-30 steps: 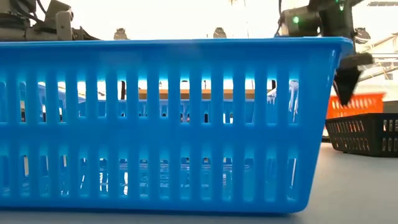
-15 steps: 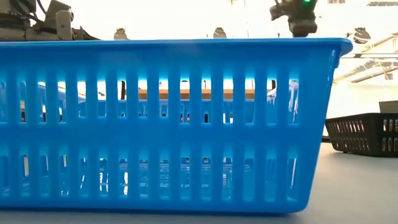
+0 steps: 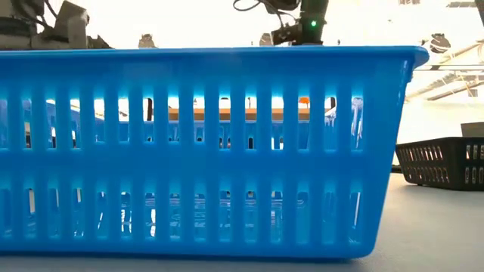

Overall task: Stack baskets on shelf by color
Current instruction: Put the right orange bin on the shelf

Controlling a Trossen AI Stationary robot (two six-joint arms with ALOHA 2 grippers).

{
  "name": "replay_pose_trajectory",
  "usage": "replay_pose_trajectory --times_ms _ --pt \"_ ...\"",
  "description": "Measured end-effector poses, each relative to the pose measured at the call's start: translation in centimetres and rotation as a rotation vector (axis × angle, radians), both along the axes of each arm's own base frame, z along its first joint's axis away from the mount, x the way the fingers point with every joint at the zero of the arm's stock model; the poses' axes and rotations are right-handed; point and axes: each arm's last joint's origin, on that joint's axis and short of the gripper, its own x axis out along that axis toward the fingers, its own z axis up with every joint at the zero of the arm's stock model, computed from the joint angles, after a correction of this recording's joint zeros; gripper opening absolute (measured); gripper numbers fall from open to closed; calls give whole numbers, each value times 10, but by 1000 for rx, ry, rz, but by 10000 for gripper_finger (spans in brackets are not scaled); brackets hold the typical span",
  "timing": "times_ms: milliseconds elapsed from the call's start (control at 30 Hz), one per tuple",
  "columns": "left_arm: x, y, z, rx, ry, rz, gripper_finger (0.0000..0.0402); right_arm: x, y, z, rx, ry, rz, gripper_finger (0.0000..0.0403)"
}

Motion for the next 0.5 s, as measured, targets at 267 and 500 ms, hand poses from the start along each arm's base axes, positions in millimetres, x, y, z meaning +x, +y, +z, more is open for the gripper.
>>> replay_pose_trajectory --times_ms 267,500 --pt "0 0 -4 -40 25 -5 31 10 -3 -12 137 -56 -13 4" --pt "1 -1 -5 -73 22 -40 31 8 -2 -9 149 -86 -47 21"
